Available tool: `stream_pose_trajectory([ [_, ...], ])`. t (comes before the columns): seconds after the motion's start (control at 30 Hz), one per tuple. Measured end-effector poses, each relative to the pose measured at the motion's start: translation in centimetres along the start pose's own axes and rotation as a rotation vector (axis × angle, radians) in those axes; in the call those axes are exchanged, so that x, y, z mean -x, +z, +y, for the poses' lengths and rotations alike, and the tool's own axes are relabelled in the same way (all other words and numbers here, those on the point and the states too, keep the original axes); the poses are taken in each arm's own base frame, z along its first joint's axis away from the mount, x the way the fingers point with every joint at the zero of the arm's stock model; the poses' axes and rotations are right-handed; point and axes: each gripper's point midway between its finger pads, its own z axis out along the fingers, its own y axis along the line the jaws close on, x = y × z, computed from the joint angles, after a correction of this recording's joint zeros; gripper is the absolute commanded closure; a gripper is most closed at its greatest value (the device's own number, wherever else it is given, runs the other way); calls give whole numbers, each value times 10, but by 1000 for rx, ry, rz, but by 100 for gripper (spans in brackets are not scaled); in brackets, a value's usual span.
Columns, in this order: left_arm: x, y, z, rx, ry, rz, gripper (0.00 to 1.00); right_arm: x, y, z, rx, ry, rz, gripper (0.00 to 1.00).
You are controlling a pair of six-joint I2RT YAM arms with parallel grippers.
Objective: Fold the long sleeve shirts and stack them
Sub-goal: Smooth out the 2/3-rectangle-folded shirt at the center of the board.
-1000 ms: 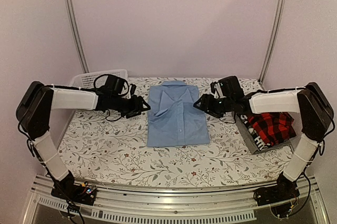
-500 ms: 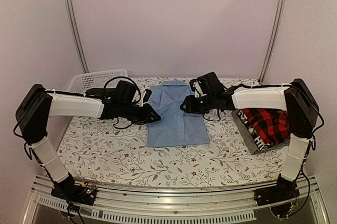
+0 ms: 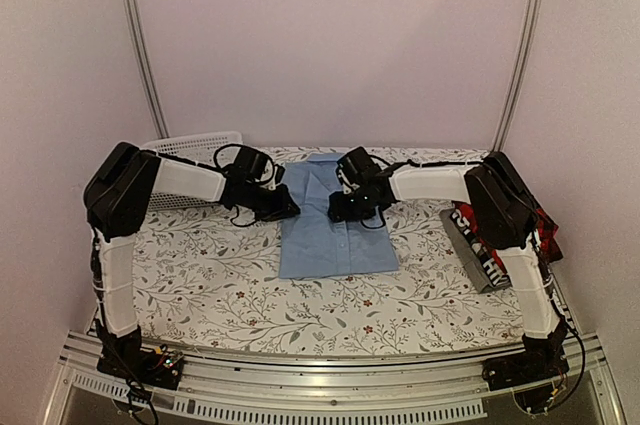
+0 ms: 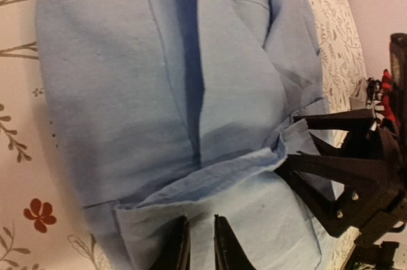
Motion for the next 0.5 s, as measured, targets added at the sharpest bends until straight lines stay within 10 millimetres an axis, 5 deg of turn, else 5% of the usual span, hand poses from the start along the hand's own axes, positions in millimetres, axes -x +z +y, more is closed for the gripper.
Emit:
stream_pose_trajectory([
  [0.17,-4,13,34,51,-47,37,87,1,2,-7,-54,-6,4,23],
  [0.3,-4,12,34,50,-44,41,87,2,-8,-16,-110,-25,9,22],
  [0.5,-3,11,36,52,-44,39,87,30,-66,-4,-110,-37,-67,49],
])
